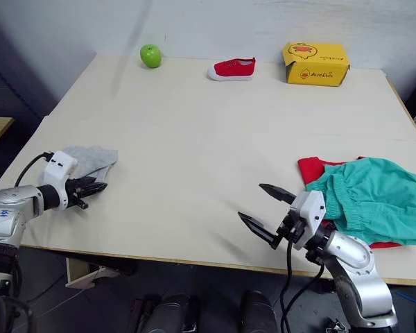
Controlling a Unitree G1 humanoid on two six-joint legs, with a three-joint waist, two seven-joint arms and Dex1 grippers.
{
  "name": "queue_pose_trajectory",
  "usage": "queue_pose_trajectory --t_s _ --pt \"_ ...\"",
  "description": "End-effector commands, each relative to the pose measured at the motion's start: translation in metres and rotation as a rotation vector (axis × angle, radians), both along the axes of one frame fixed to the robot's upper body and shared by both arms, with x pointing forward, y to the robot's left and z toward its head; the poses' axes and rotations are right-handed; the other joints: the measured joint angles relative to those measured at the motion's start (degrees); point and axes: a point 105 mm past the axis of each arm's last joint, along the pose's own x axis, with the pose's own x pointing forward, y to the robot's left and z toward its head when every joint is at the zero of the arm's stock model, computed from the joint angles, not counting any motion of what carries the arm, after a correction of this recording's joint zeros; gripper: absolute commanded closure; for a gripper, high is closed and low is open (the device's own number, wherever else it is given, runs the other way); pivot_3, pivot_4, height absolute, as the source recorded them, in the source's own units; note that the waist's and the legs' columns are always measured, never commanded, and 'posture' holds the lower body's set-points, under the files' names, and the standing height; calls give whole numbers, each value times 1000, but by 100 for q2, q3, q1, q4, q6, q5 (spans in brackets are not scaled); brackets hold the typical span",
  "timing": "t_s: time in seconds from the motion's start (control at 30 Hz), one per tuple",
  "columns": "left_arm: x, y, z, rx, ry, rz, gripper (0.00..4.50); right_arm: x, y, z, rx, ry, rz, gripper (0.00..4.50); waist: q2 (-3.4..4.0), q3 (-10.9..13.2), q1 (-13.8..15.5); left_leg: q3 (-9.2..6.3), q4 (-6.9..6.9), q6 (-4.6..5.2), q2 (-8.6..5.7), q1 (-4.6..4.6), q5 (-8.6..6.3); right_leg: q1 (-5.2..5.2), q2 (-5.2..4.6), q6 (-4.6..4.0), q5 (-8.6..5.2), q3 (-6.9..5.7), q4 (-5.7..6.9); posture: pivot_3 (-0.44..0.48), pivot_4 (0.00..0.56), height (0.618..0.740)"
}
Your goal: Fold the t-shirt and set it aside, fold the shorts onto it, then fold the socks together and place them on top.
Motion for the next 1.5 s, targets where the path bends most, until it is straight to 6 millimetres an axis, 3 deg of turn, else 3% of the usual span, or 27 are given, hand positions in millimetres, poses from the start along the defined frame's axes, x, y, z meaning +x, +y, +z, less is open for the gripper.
queue_pose_trajectory --t_s 0.03,0.07,0.17,0.37,0.5,0.57,0.7,0.87,0.97,1.07,1.13,1.2,1.3,1.4,1.5 --pt "-14 -58 0 -38 59 -258 4213 -5 -6 11 -14 -41 -10 0 -1 0 24 0 1 1 -1 0 0 0 -2 0 0 0 0 0 150 740" --pt "-20 -75 2 -29 72 -334 4458 -6 -8 9 -26 -34 -15 0 -1 0 48 -1 4 3 -1 -6 -2 -1 -2 0 0 -1 -1 0 150 740" --pt "-35 -130 8 -72 83 -506 4458 -7 -16 6 -48 -13 -39 0 -1 0 108 1 10 7 -4 -11 -6 -1 -2 1 0 2 -7 0 150 740" --pt "-60 -229 0 -180 93 -763 4458 -15 -25 0 -110 58 -50 0 -4 2 138 3 20 11 -5 -14 -4 2 1 4 2 3 -9 0 150 740" --pt "-71 -270 -8 -233 115 -887 4458 -15 -30 -2 -136 81 -93 0 -6 3 108 6 22 12 -3 -12 -2 1 2 7 4 6 -17 0 150 740" --pt "-74 -283 -9 -244 111 -931 3994 -15 -30 -4 -152 93 -93 0 -7 4 123 5 23 10 0 -11 -1 1 5 6 4 4 -29 0 150 740" --pt "-72 -287 2 -250 26 -962 2845 -13 -22 -8 -167 113 -72 0 -7 4 122 5 24 11 1 -11 -1 1 5 6 4 4 -32 0 150 740" --pt "-79 -259 47 -356 -93 -1088 1228 -11 3 -6 -196 71 11 0 -6 4 109 4 24 10 4 -13 -1 -2 5 5 4 4 -32 0 150 740" --pt "-54 -230 64 -367 -150 -1005 1228 -17 18 -12 -254 62 99 0 -6 4 122 0 27 10 5 -15 -1 -2 5 4 3 -1 -33 0 150 740" --pt "-28 -213 60 -266 -191 -919 1228 -20 26 -21 -260 71 129 0 -6 4 152 -6 29 15 -4 -16 -2 5 1 5 4 -6 -37 0 150 740" --pt "4 -203 58 -209 -229 -810 1228 -19 31 -32 -298 57 144 0 -7 4 158 -4 29 20 -9 -18 -4 9 0 10 7 -6 -34 0 150 740" --pt "27 -201 51 -178 -219 -742 1228 -20 32 -43 -334 41 152 0 -13 6 163 -5 33 24 -13 -25 -2 9 1 17 11 -11 -32 0 150 740" --pt "43 -204 39 -153 -184 -723 1228 -22 32 -53 -370 20 166 0 -16 7 140 -2 35 29 -22 -33 0 6 1 24 15 -10 -35 0 150 740" --pt "52 -210 20 -117 -119 -717 1189 -22 30 -63 -417 -23 167 654 -19 8 130 4 34 33 -29 -35 -2 5 1 29 17 -9 -45 0 150 740" --pt "51 -216 10 -139 -80 -734 1189 -21 28 -68 -426 -39 161 1687 -27 13 96 10 33 32 -32 -35 -2 5 5 30 18 -8 -48 0 150 740"
